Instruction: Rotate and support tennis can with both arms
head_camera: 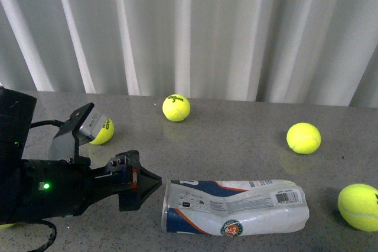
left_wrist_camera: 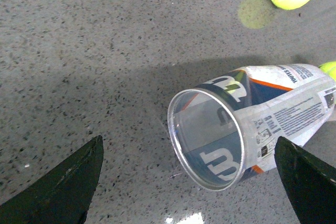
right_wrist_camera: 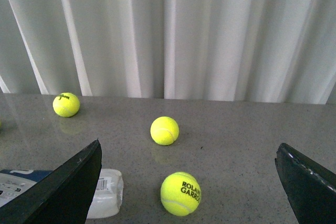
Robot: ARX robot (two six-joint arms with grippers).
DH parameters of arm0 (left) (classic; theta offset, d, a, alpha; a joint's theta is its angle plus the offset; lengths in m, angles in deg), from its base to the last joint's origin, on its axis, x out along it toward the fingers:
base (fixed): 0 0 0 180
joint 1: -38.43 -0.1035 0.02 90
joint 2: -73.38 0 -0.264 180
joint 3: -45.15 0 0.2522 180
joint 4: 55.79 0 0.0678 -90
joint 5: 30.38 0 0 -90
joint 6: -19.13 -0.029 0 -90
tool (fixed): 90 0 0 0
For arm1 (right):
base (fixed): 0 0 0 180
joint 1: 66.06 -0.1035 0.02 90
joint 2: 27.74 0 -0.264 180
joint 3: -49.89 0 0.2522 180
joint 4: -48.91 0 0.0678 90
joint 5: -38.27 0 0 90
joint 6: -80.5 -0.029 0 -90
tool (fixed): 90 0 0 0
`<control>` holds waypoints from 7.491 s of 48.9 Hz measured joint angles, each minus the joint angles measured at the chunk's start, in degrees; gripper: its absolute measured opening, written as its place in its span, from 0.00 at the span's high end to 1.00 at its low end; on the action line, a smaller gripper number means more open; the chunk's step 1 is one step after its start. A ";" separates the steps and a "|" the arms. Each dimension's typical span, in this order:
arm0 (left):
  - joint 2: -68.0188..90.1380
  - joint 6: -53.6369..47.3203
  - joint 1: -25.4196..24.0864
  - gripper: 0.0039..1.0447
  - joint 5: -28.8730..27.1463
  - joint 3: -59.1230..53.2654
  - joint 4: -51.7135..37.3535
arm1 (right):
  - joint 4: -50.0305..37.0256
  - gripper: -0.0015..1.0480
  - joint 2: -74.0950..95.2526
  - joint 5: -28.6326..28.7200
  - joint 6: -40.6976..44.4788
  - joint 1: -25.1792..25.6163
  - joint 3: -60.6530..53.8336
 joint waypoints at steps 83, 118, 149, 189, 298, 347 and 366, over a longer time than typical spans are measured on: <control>-16.41 -3.43 2.69 0.97 0.96 17.07 33.16 | 0.00 0.07 0.00 0.00 -0.02 0.00 0.00; -13.27 -60.48 19.71 0.97 -26.82 42.05 74.25 | 0.00 0.07 0.00 -0.02 0.00 0.00 0.00; -6.71 -60.83 21.90 0.97 -27.67 40.61 70.05 | 0.00 0.07 0.00 0.00 0.00 0.00 0.00; -11.96 -54.18 21.75 0.06 -23.28 42.21 72.28 | 0.00 0.07 0.00 0.00 0.00 0.00 0.00; -79.01 -16.11 -11.67 0.97 -26.51 -37.09 5.38 | 0.00 0.07 0.00 0.00 0.00 0.00 0.00; -102.14 -16.24 -11.67 0.97 -26.36 -37.97 25.44 | 0.00 0.07 0.00 -0.02 0.00 0.00 0.00; -112.21 -16.26 -11.67 0.93 -26.36 -37.94 35.95 | 0.00 0.07 0.00 -0.02 0.00 0.00 0.00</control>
